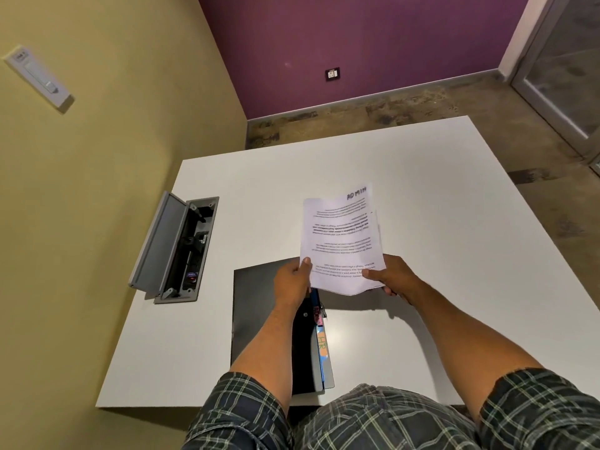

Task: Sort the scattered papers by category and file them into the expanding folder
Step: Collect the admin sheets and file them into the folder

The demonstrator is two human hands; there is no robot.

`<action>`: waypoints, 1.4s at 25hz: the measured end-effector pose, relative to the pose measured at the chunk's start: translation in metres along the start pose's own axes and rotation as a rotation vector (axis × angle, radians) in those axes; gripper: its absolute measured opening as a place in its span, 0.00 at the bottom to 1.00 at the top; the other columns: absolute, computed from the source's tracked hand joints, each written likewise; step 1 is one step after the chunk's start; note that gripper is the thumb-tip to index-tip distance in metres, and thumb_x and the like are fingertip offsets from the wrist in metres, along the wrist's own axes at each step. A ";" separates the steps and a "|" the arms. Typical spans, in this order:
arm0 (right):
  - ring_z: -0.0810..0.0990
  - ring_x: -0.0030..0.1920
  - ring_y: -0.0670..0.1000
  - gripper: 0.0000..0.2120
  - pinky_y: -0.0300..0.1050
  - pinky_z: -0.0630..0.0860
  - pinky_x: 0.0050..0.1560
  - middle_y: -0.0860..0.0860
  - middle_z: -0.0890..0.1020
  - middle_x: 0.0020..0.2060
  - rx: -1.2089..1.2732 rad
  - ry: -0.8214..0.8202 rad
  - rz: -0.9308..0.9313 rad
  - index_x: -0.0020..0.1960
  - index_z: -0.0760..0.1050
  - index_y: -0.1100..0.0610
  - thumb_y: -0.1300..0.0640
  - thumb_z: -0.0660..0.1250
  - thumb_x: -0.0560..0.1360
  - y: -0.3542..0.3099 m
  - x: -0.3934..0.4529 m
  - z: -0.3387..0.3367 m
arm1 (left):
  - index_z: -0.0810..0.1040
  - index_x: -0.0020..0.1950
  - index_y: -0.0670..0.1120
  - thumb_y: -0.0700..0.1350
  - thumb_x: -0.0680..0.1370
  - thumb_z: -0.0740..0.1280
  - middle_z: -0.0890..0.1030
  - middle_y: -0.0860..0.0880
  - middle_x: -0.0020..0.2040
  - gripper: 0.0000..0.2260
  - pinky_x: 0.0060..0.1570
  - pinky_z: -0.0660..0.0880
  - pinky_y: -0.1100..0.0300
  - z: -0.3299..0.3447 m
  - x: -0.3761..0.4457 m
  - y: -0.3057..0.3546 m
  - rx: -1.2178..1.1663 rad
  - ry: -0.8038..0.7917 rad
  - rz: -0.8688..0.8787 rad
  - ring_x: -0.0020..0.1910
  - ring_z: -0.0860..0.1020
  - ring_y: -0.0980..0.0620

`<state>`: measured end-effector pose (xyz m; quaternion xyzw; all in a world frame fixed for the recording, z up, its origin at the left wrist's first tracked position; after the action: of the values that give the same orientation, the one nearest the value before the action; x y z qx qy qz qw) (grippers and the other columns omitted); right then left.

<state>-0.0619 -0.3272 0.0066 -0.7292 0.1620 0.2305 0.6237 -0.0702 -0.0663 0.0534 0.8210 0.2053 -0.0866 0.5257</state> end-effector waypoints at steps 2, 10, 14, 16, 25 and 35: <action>0.75 0.32 0.52 0.20 0.37 0.68 0.23 0.57 0.85 0.49 0.008 0.086 -0.014 0.66 0.78 0.57 0.58 0.74 0.75 0.004 -0.002 -0.009 | 0.78 0.41 0.42 0.57 0.82 0.58 0.81 0.49 0.35 0.21 0.34 0.73 0.62 -0.017 -0.003 -0.020 0.081 0.117 -0.064 0.33 0.78 0.53; 0.75 0.30 0.52 0.18 0.37 0.69 0.21 0.55 0.83 0.44 -0.002 0.220 0.035 0.65 0.79 0.60 0.60 0.73 0.76 0.038 -0.014 -0.019 | 0.55 0.77 0.49 0.79 0.60 0.63 0.60 0.43 0.72 0.55 0.67 0.66 0.41 -0.010 -0.062 -0.096 0.977 -0.184 0.010 0.71 0.63 0.40; 0.75 0.24 0.46 0.17 0.36 0.68 0.19 0.53 0.83 0.41 -0.007 0.216 0.023 0.64 0.79 0.61 0.61 0.73 0.76 0.041 -0.015 -0.013 | 0.46 0.79 0.48 0.69 0.65 0.69 0.54 0.42 0.76 0.53 0.67 0.64 0.35 0.003 -0.067 -0.104 0.986 -0.254 -0.012 0.76 0.57 0.39; 0.75 0.26 0.48 0.17 0.37 0.69 0.20 0.52 0.83 0.40 -0.003 0.208 0.013 0.65 0.79 0.61 0.61 0.73 0.76 0.041 -0.015 -0.010 | 0.47 0.79 0.49 0.60 0.68 0.69 0.56 0.43 0.74 0.47 0.64 0.67 0.34 0.009 -0.068 -0.099 0.940 -0.274 0.011 0.74 0.59 0.38; 0.78 0.35 0.50 0.18 0.39 0.73 0.24 0.52 0.84 0.46 -0.006 0.194 0.026 0.65 0.79 0.59 0.60 0.73 0.76 0.049 -0.018 -0.017 | 0.52 0.80 0.53 0.47 0.77 0.70 0.30 0.37 0.77 0.37 0.51 0.80 0.50 0.010 -0.047 -0.076 1.077 -0.085 0.038 0.69 0.68 0.26; 0.77 0.33 0.52 0.18 0.38 0.71 0.25 0.53 0.84 0.44 -0.011 0.190 0.027 0.66 0.78 0.61 0.61 0.72 0.77 0.046 -0.016 -0.024 | 0.57 0.77 0.42 0.54 0.76 0.71 0.52 0.45 0.81 0.37 0.47 0.79 0.55 -0.013 -0.046 -0.038 1.105 0.001 -0.046 0.58 0.80 0.45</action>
<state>-0.0966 -0.3597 -0.0207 -0.7488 0.2290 0.1695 0.5984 -0.1288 -0.0523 0.0438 0.9700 0.1475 -0.1926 0.0144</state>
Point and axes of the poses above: each hand's wrist, its own x-axis towards the middle knuckle, its own z-axis out of the palm, y = z × x, the point moved 6 cm from there along x, towards the middle knuckle
